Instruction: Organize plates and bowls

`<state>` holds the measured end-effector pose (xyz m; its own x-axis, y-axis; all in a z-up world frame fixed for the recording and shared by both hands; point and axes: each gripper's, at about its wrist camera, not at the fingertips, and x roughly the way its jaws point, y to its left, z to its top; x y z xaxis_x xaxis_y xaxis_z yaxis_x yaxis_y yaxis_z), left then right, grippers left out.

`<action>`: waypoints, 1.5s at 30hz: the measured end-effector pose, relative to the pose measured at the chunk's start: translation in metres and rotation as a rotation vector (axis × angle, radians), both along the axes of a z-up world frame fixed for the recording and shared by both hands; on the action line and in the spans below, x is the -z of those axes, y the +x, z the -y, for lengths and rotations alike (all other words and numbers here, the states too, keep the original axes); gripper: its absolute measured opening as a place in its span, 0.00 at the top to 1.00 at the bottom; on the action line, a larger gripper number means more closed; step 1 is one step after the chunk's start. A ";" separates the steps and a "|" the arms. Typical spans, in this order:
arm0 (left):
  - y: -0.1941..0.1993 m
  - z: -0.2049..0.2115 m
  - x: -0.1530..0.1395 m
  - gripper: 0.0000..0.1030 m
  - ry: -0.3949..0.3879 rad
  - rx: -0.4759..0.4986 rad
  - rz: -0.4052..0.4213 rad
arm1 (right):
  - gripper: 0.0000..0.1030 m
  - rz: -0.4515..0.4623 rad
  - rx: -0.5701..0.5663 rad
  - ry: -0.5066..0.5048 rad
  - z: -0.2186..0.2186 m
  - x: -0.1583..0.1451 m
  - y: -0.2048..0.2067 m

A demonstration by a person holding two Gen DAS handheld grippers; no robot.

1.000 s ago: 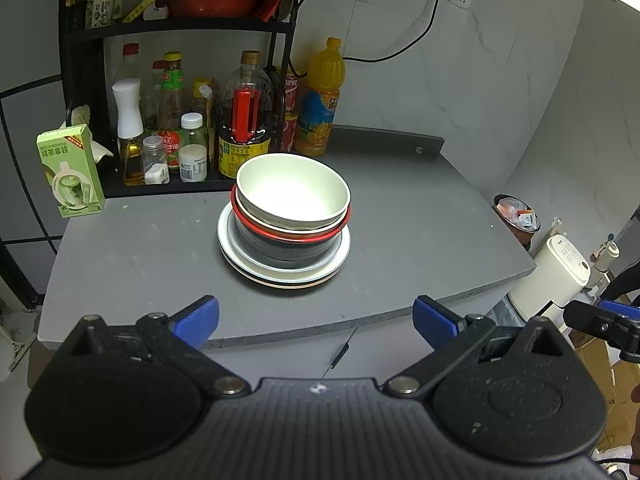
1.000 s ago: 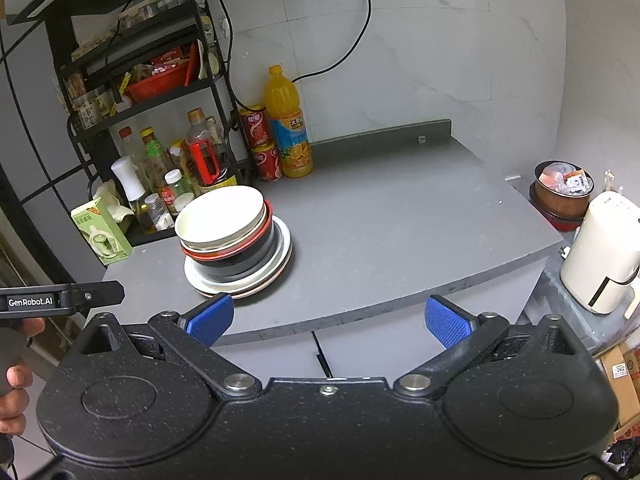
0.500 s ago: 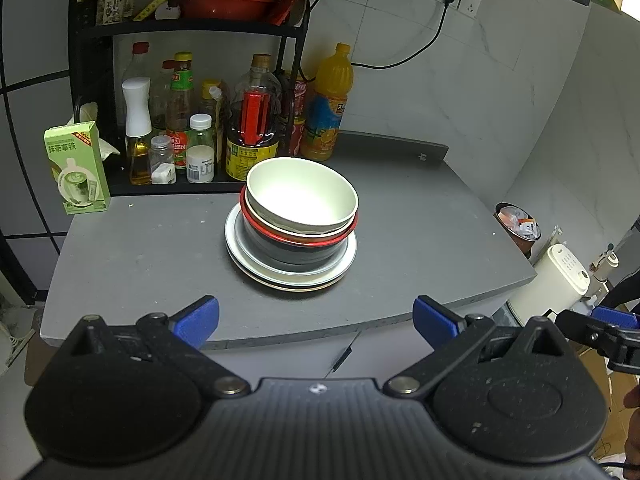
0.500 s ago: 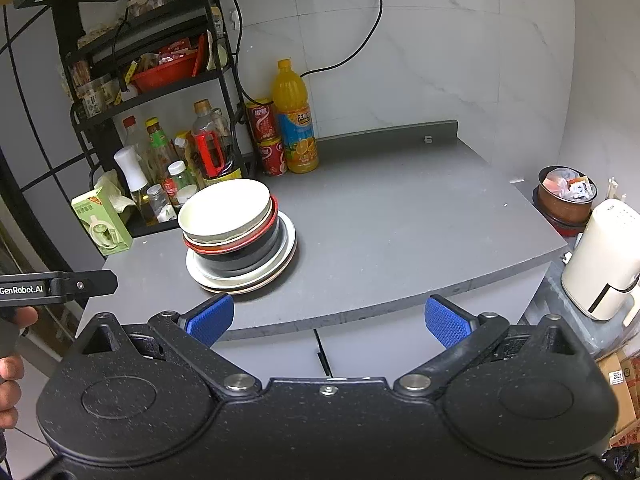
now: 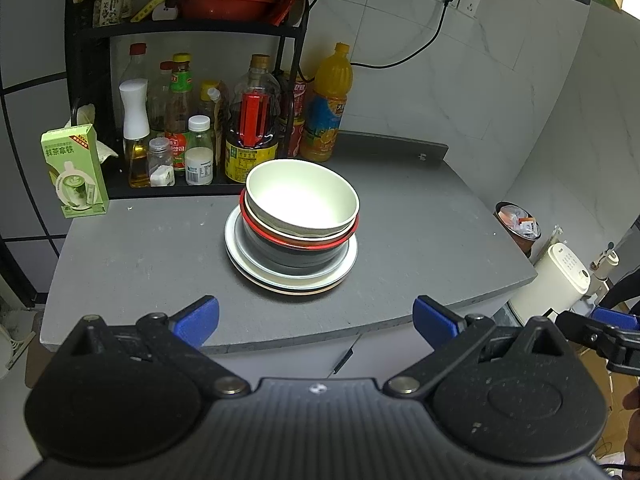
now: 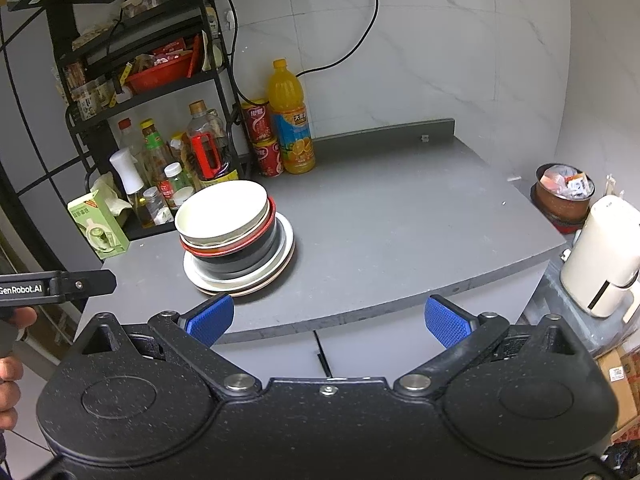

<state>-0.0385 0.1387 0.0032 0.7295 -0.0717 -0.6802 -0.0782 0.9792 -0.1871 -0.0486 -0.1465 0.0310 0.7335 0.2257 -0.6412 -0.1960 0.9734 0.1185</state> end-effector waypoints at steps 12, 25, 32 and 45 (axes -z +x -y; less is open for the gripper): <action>0.006 -0.006 -0.001 0.01 -0.002 0.001 -0.001 | 0.00 0.011 -0.003 -0.006 -0.005 -0.002 0.003; 0.017 -0.002 -0.003 0.01 0.005 0.024 -0.002 | 0.00 0.010 0.016 -0.007 -0.006 -0.001 0.009; 0.020 0.001 -0.005 0.01 0.002 0.036 -0.011 | 0.00 0.007 0.024 0.001 -0.006 -0.001 0.009; 0.031 0.005 -0.005 0.01 0.019 0.068 -0.025 | 0.00 -0.001 0.047 -0.007 -0.006 0.000 0.015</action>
<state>-0.0071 0.1334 0.0079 0.7061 -0.1071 -0.6999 -0.0160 0.9858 -0.1669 -0.0338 -0.1409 0.0310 0.7427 0.1868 -0.6430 -0.1501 0.9823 0.1120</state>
